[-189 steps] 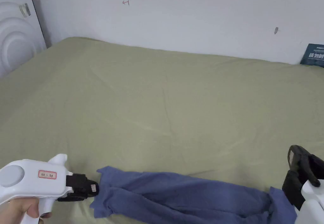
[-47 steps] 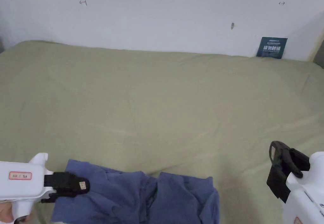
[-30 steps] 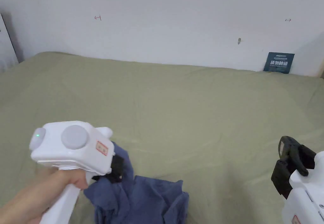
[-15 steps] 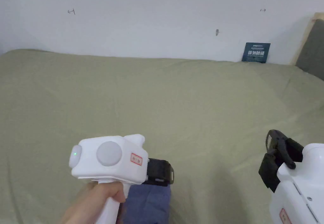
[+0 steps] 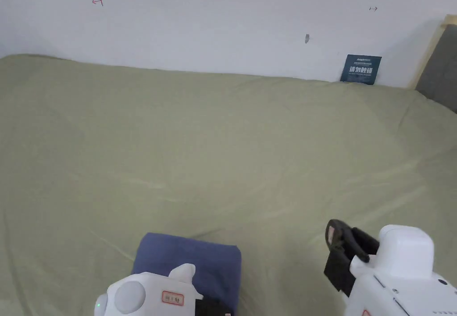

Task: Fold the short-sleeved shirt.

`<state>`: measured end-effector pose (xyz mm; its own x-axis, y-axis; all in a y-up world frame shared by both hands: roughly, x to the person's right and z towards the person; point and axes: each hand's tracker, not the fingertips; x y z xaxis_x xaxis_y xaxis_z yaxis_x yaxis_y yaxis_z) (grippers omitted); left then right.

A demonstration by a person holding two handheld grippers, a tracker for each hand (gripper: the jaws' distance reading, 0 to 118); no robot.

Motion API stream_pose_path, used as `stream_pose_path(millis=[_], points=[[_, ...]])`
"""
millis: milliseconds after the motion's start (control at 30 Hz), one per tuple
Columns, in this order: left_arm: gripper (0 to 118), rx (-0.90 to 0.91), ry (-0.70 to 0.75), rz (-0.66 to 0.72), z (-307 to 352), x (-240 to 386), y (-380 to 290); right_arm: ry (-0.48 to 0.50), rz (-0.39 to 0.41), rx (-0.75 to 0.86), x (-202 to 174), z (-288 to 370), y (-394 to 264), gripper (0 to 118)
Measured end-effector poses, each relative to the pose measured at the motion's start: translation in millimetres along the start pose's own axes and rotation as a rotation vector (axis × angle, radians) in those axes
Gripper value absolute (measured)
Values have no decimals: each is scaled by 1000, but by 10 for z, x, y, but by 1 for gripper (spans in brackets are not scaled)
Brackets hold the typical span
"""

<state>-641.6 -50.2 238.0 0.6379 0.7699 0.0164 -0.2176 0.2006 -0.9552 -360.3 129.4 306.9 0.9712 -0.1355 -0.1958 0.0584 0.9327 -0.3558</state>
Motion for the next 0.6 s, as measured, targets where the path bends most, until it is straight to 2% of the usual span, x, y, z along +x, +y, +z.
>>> stream_pose_path(millis=[67,167,267,300,333,400,467,500,600], points=[[1,13,15,-5,248,149,96,66,-1,-68,-32,-122,-46,1],[1,88,51,-107,712,316,263,210,-74,-159,-110,-391,-126,1],[1,165,72,-116,1316,278,441,465,-255,-324,-150,-852,-306,1],[1,178,85,-122,1477,213,484,584,-321,-393,-144,-1050,-401,1],[1,185,101,-123,1635,145,528,657,-418,-457,-124,-1266,-521,1],[1,213,145,-107,1844,-80,614,765,-493,-565,-141,-1642,-759,1],[1,214,166,-63,1940,-366,727,826,-571,-685,-105,-2004,-1009,1],[1,206,160,-51,1956,-483,769,785,-594,-699,-67,-2105,-1102,1],[1,143,78,3,1900,-812,868,766,-679,-795,112,-2378,-1371,1]])
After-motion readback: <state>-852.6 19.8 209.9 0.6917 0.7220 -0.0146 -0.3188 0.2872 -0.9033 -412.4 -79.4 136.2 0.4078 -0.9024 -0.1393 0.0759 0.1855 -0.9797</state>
